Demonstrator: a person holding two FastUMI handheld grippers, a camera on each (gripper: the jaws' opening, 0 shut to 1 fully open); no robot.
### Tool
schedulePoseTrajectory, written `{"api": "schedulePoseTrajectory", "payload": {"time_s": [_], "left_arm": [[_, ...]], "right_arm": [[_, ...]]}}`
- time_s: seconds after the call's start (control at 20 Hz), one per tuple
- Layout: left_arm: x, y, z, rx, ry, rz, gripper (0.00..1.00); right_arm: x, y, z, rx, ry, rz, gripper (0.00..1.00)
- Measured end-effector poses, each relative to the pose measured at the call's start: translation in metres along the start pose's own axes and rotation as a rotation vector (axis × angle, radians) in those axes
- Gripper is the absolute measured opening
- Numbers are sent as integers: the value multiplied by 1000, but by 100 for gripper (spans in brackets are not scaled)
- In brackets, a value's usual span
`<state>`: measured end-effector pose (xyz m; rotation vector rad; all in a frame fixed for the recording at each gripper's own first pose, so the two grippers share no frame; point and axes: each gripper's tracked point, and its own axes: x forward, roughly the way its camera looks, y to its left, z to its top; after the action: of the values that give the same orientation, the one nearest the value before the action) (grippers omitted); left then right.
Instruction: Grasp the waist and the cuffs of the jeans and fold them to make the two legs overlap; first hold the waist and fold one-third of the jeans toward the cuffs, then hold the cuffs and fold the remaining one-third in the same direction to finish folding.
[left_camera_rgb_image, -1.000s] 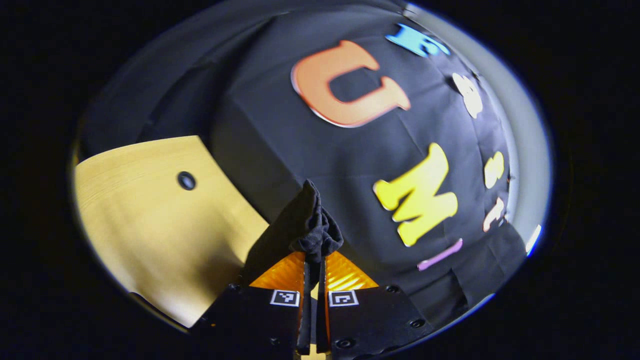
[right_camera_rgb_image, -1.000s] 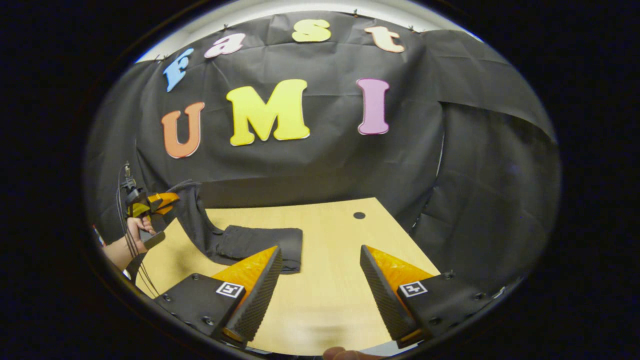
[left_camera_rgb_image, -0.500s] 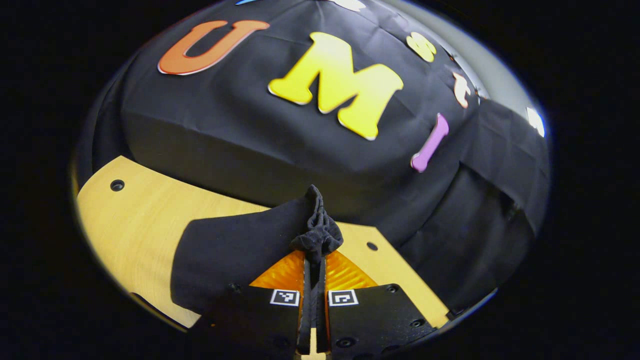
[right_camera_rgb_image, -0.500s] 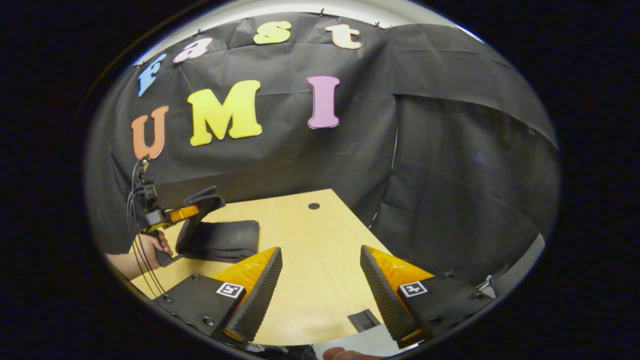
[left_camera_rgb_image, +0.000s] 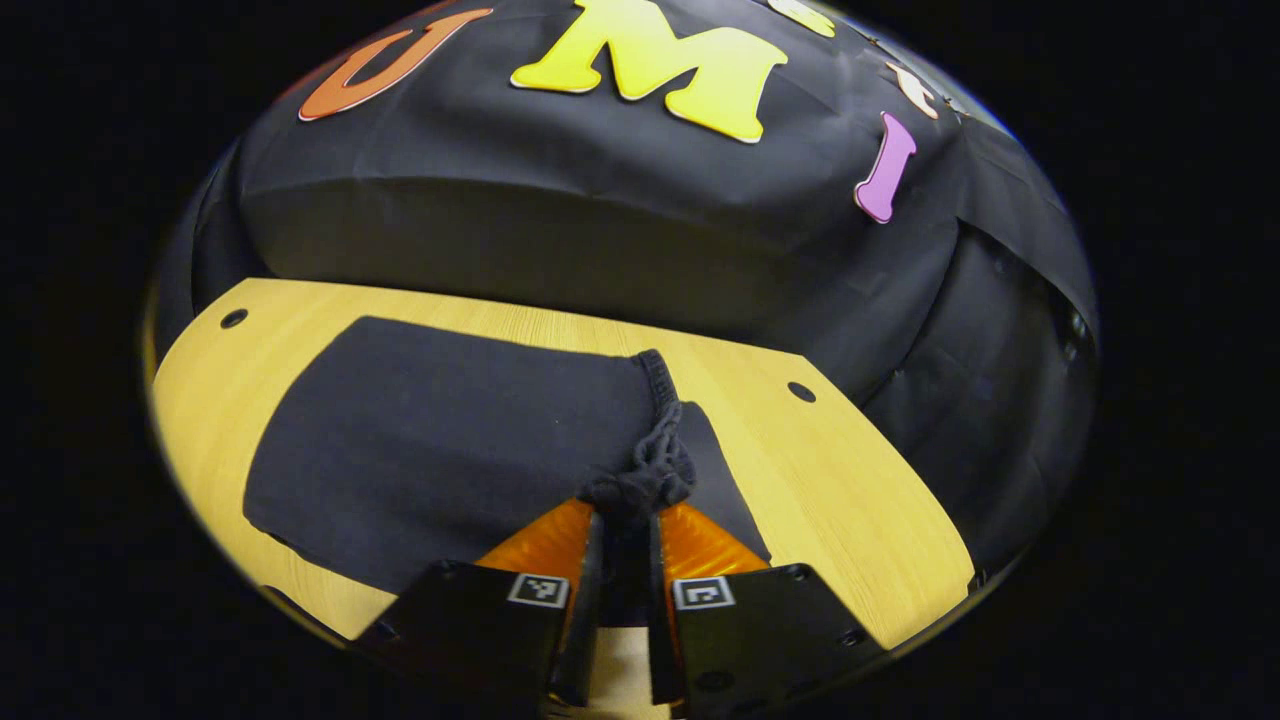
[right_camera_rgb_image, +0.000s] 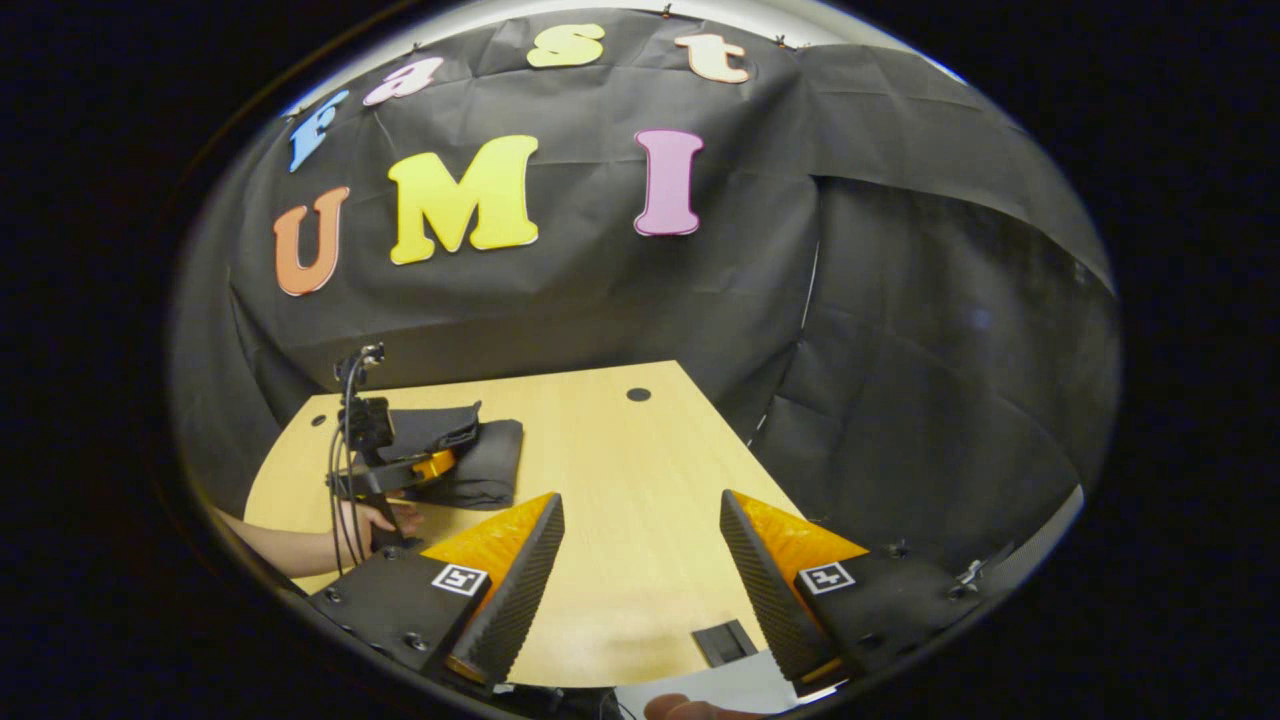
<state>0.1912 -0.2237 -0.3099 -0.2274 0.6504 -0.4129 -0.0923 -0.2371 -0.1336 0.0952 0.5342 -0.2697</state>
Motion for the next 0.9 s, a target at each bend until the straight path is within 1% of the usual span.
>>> {"api": "schedulePoseTrajectory", "payload": {"time_s": [0.05, 0.1, 0.15, 0.2, 0.25, 0.35, 0.4, 0.45, 0.55, 0.7, 0.85, 0.9], "left_arm": [[0, -2, 1, 3, -8, 3, 37], [0, -12, 4, -3, -4, -27, 51], [-3, -23, 0, -5, -1, -53, 67], [-10, -27, 8, 25, -4, -32, 84], [-11, -31, 6, 35, 1, -40, 100], [-26, -40, 9, 27, 3, -66, 99], [-38, -42, 15, 21, -4, -69, 99], [-55, -45, 23, 20, -16, -70, 99], [-89, -40, 47, 49, -67, -44, 99], [-156, -22, 104, 101, -186, 9, 99], [-224, 4, 159, 111, -314, 91, 99], [-245, 16, 173, 121, -352, 124, 98]], "right_arm": [[2, 3, 1, -11, -3, 6, 94], [3, 4, 2, -23, -9, 9, 96], [5, 8, 5, -27, -13, 17, 96], [5, 12, 6, -25, -17, 28, 96], [5, 17, 10, -24, -25, 39, 94], [5, 31, 18, -39, -53, 63, 97], [6, 37, 22, -48, -68, 78, 94], [7, 47, 28, -56, -84, 98, 96], [13, 71, 41, -70, -116, 147, 97], [20, 120, 64, -87, -169, 244, 97], [19, 168, 93, -117, -248, 319, 94], [17, 186, 102, -120, -267, 344, 96]]}}
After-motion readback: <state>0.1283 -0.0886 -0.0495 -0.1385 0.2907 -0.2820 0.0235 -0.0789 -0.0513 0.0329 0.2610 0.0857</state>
